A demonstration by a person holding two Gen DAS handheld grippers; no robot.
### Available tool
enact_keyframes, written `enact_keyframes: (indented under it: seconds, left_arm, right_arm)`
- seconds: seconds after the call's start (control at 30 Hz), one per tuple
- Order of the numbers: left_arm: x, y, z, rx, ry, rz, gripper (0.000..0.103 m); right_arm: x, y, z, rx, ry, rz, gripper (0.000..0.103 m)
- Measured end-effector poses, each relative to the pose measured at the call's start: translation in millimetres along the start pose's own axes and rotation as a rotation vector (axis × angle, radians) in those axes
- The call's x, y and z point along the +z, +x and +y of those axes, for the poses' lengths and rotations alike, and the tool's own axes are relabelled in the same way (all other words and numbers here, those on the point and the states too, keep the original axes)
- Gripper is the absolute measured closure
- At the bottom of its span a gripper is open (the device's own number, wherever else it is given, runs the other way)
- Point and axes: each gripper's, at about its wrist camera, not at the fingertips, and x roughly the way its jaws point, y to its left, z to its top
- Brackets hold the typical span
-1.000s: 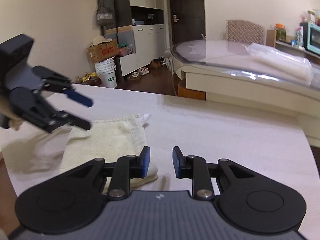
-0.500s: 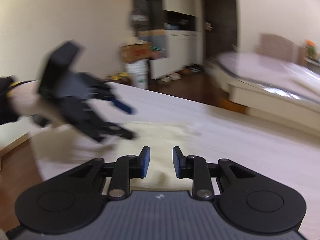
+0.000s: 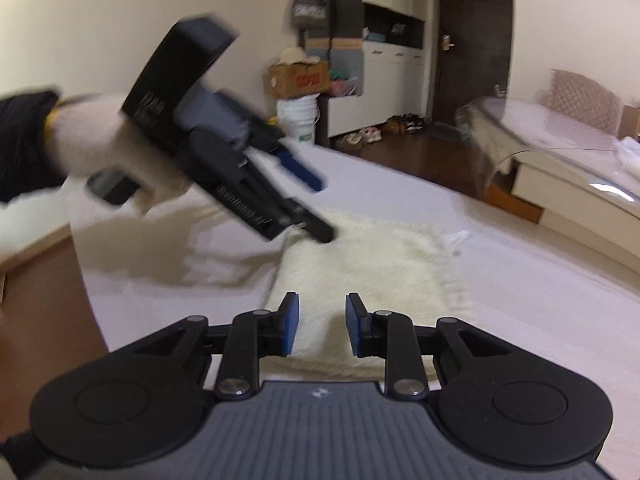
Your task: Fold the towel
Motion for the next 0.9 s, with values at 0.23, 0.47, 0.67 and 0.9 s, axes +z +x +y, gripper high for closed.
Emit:
enact_keyframes:
  seconds: [0.23, 0.47, 0.67, 0.9]
  left_arm:
    - [-15.8, -11.5, -6.1, 0.059, -0.122, 0.019, 0.038]
    - [-18.5, -10.8, -8.4, 0.089, -0.146, 0.014, 0.037]
    - [-19.7, -33.4, -13.6, 0.116, -0.209, -0.021, 0.038]
    - [-29.7, -45.1, -55.1, 0.048, -0.195, -0.039, 0.038]
  right_arm:
    - [-0.1, -0.1, -34.1, -0.124, -0.005, 0.039, 0.068]
    - [-6.1, -1.1, -38.6, -0.123, -0.008, 0.064, 0.067]
    - [-2.4, -4.5, -55.5, -0.125, 0.03, 0.031, 0.061]
    - [-0.3, 4.9, -73.9, -0.116, 0.039, 0.039, 0.06]
